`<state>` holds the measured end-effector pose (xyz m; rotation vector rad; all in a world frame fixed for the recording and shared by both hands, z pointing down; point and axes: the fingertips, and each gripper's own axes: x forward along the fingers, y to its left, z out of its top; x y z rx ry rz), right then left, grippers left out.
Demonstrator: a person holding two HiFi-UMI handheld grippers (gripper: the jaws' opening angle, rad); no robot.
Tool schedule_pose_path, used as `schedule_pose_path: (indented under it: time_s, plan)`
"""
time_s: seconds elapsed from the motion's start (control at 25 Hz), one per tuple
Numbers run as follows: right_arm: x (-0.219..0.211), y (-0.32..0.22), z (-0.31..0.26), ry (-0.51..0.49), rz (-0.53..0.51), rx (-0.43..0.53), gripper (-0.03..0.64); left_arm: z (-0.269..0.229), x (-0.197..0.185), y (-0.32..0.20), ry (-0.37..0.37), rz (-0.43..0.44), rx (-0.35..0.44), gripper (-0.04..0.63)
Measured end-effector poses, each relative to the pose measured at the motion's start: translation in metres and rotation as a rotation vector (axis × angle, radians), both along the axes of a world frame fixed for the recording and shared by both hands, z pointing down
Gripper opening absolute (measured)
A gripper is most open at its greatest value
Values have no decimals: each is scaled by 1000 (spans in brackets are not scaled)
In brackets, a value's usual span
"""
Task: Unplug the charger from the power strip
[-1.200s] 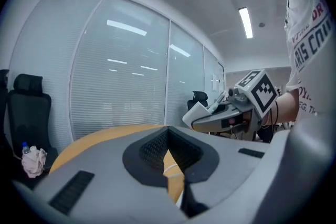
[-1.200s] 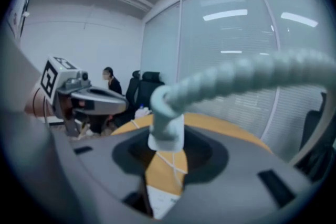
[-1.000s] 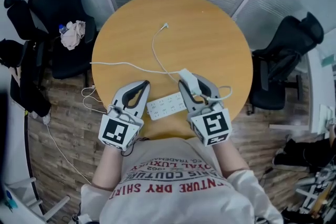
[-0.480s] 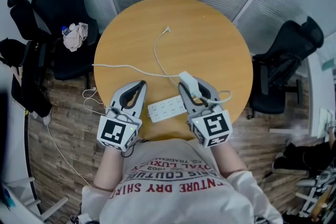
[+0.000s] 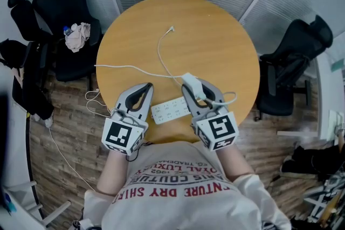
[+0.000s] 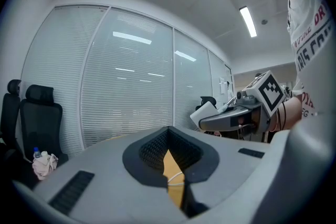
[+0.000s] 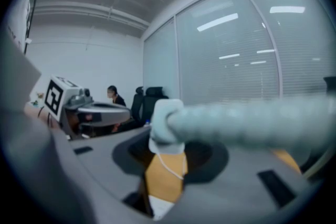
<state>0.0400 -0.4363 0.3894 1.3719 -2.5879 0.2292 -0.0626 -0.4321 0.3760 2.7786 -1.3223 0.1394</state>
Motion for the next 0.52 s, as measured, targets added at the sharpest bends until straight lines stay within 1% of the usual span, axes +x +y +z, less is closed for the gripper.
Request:
schedule_pose_path:
  time_s: [0.24,0.4,0.52]
  plan:
    - [-1,0,0,3,-7,0,155,4,7,2,-6,-2,-30,29]
    - [0,-1,2,6,-7,-3,154,4,6,-1,-28,2,-4,29]
    - [0,-2,3,3,-8,-9,154,7,5,-2,-26,-4,-8,29]
